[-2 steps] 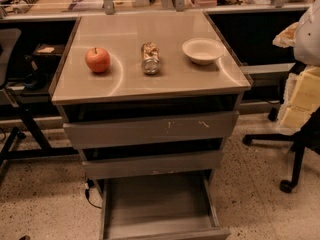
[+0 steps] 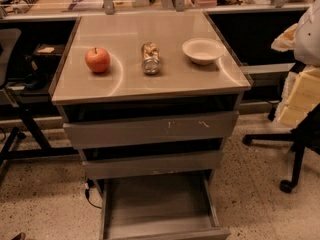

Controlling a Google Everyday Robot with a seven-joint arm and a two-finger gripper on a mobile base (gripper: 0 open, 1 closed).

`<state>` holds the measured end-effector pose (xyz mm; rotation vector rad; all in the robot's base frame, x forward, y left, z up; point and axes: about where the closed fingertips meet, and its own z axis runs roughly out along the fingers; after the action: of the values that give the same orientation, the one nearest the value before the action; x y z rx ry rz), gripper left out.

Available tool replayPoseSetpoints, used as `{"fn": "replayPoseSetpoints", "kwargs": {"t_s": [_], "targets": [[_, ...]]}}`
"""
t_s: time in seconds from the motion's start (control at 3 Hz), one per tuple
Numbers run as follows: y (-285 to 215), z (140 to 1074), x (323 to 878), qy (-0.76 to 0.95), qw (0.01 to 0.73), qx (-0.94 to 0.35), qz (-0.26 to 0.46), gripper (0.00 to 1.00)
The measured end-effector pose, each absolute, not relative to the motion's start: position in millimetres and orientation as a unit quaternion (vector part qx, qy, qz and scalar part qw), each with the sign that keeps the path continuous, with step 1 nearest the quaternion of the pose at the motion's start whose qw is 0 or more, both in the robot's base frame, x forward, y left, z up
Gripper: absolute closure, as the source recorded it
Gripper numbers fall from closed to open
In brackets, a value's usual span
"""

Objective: Close bottom drawer

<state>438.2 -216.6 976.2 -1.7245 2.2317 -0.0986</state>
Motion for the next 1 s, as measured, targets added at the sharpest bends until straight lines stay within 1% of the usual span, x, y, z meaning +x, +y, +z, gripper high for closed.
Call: {"fn": "replayPoseSetpoints", "kwargs": {"t_s": [1.0], "targets": [[-216.6,976.3,438.2,0.781,0.159,-0.603,-0.035,0.83]]}}
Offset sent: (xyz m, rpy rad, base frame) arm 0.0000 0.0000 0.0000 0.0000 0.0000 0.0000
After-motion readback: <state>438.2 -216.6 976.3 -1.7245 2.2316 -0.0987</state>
